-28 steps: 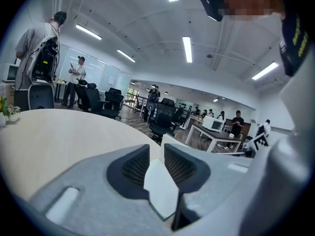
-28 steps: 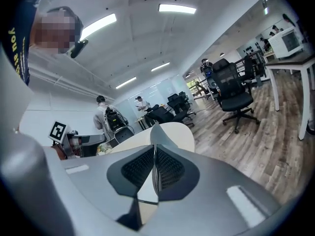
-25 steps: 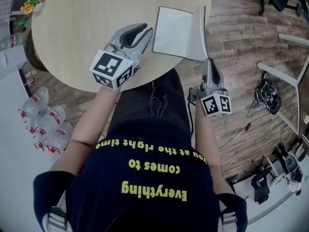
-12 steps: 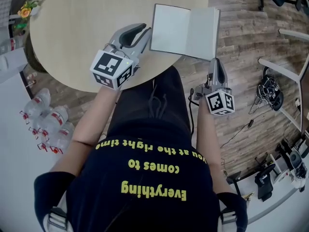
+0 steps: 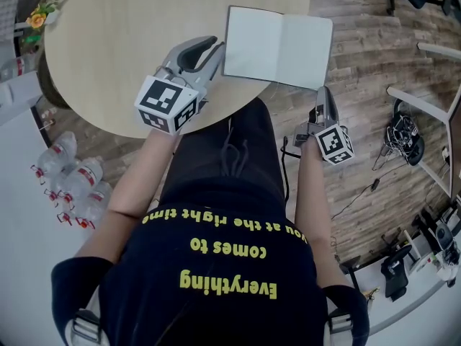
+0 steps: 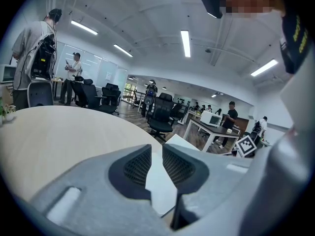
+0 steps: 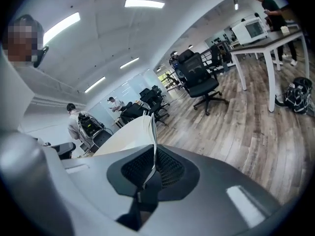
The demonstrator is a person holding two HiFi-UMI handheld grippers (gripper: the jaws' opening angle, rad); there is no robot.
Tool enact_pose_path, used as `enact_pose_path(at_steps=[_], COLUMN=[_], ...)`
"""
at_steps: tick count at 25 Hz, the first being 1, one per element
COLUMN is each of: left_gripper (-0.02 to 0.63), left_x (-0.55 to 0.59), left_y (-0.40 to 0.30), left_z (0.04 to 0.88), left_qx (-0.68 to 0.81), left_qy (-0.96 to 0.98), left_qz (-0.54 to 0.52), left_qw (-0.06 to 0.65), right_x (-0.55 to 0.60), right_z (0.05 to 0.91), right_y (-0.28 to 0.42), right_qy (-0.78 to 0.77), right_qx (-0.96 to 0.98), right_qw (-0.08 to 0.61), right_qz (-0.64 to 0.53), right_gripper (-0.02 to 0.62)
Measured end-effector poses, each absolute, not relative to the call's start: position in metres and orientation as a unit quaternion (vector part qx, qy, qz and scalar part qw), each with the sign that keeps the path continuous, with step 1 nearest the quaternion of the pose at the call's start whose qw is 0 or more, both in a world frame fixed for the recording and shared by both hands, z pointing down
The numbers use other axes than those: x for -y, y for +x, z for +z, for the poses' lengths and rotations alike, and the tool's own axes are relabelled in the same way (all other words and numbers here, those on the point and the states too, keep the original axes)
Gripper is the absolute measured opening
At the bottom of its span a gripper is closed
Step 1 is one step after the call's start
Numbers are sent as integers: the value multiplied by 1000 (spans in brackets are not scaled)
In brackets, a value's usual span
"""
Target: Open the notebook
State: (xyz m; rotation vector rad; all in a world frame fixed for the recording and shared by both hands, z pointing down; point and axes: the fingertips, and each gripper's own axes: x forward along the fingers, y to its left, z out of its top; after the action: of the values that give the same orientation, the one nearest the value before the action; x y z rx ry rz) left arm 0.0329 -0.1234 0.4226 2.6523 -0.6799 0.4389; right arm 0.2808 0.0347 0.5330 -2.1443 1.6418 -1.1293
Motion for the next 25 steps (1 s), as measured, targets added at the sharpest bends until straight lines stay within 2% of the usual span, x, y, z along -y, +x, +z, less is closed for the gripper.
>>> enact_pose_path(at_steps=[10, 25], left_gripper=[71, 71], left_x=[124, 134], left_y=[34, 34], left_z=[423, 423], left_qx=[242, 254], left_qy=[939, 936], left_qz=[160, 161], left_qw=[182, 182], right_x=[-14, -5], right_z=[558, 590], right_y=[291, 291], right_qy=[-719, -710], right_qx=[-537, -518], right_qw=[137, 131], right_qz=[-419, -458], right_gripper=[30, 35])
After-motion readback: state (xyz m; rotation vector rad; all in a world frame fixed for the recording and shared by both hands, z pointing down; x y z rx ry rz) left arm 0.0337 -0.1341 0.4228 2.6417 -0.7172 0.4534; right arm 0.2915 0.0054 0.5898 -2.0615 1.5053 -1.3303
